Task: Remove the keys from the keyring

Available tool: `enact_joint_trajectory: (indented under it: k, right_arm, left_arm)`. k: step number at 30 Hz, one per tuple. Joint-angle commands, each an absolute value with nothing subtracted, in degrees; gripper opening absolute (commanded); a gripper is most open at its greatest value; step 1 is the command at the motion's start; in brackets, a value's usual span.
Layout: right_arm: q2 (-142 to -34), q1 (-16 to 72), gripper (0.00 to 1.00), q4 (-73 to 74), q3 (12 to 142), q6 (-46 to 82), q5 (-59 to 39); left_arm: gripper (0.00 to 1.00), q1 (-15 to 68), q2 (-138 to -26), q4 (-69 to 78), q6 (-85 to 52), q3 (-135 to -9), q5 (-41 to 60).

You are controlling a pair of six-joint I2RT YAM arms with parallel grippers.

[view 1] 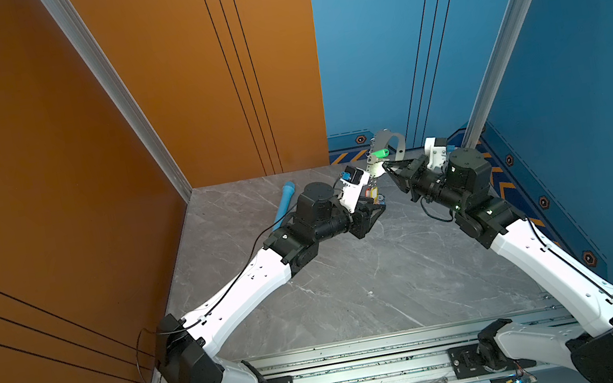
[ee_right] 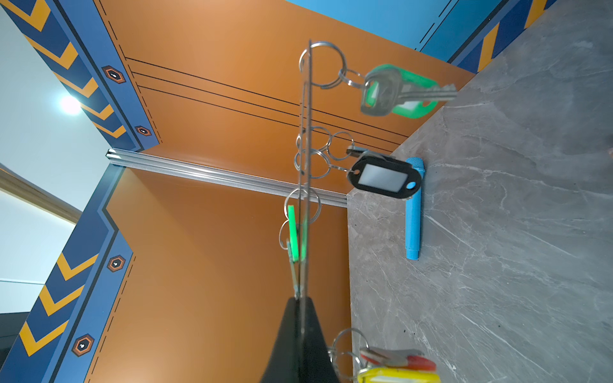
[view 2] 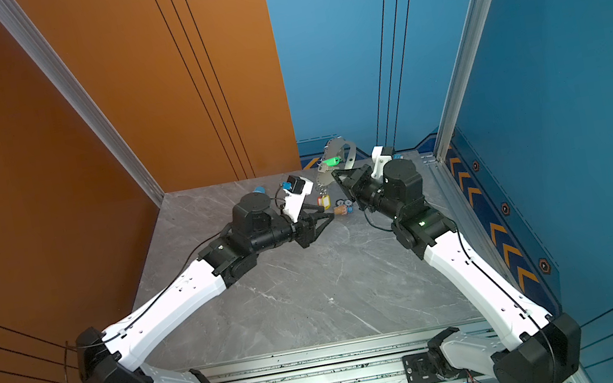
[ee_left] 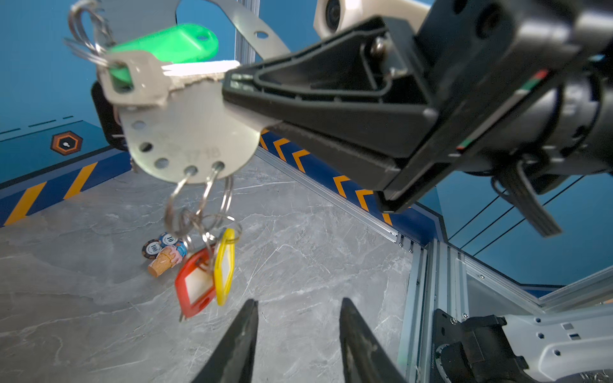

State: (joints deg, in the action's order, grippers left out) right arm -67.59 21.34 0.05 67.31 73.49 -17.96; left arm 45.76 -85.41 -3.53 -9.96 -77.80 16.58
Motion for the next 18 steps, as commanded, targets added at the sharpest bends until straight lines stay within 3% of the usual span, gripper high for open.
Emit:
enact_joint_trajectory:
  k: [1, 18]
  right_arm:
    - [-66.8, 21.6, 0.0, 3.9, 68.4, 73.4, -19.0]
    - [-67.0, 22.3, 0.0, 4.7, 68.7, 73.9, -19.4]
  left_arm:
    - [0.41, 45.3, -86.7, -3.4, -10.1, -80.0, 17.0]
    - [0.41, 43.1, -88.7, -5.5, -7.4, -82.2, 15.2]
